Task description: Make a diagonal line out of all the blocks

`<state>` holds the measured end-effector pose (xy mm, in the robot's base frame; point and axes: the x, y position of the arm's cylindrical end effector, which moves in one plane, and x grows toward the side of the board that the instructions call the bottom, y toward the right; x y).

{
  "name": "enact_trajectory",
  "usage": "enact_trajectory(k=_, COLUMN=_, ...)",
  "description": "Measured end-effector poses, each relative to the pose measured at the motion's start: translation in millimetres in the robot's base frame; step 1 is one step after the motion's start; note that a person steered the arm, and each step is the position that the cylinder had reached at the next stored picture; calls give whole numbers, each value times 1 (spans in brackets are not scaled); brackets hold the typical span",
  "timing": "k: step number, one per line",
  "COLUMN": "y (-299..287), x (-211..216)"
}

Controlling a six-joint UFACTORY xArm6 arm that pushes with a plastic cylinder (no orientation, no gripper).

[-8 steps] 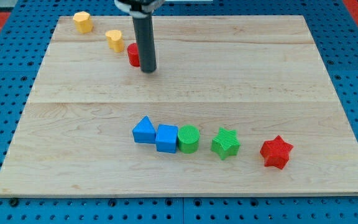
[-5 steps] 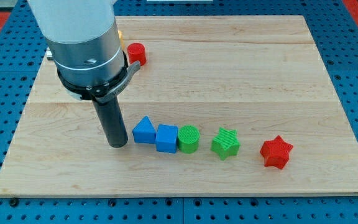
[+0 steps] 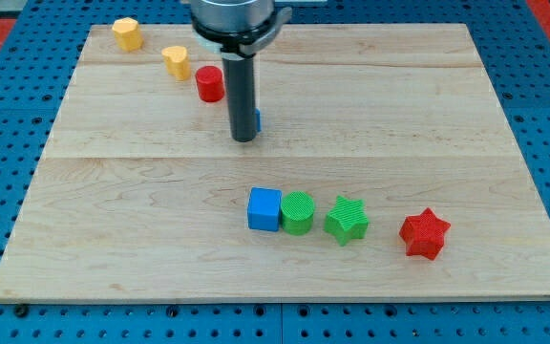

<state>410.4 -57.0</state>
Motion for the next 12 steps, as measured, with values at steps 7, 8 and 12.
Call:
enact_trajectory(k=7, y=72, x=63)
enact_trajectory(k=8, y=54, x=106)
enact_trajectory(k=12, y=73, x=118)
